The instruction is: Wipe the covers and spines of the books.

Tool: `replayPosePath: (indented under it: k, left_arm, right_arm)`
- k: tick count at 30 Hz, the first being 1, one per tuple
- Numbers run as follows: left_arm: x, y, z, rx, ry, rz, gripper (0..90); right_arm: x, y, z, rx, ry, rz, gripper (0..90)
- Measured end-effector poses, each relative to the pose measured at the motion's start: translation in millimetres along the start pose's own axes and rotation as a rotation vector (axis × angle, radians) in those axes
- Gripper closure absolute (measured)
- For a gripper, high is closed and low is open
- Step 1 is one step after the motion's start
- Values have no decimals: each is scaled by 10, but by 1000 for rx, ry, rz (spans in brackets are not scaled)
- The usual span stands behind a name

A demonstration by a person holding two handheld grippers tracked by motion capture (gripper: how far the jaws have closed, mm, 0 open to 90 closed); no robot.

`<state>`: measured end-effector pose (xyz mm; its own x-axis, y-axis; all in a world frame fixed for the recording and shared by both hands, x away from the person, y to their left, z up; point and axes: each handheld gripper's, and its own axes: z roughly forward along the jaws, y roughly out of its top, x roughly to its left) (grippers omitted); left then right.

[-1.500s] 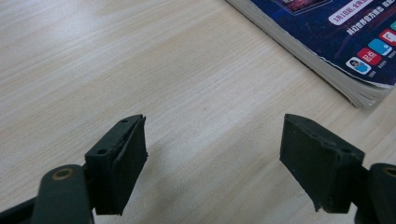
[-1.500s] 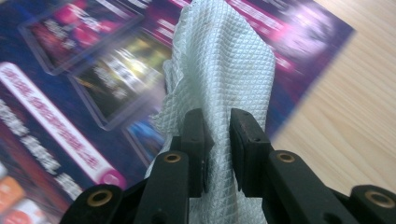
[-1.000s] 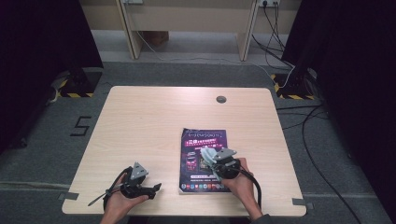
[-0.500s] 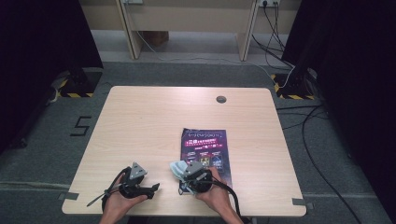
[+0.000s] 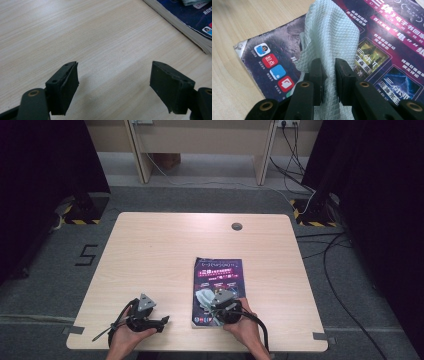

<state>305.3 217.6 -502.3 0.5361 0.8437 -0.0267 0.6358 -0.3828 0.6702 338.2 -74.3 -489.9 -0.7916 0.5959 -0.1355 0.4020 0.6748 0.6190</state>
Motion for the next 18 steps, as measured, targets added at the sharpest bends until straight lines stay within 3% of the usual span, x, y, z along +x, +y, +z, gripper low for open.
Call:
replayPosePath:
  k: [2,12,18]
  left_arm:
    - [9,-1,-1,-1,4,-5,223]
    - [90,-9,-40,-10,52,-51,223]
    - [94,-14,-33,-4,56,-55,223]
  right_arm:
    - [34,14,-1,8,-14,-19,776]
    - [432,191,82,-21,59,-88,779]
    - [567,235,84,-26,90,-117,778]
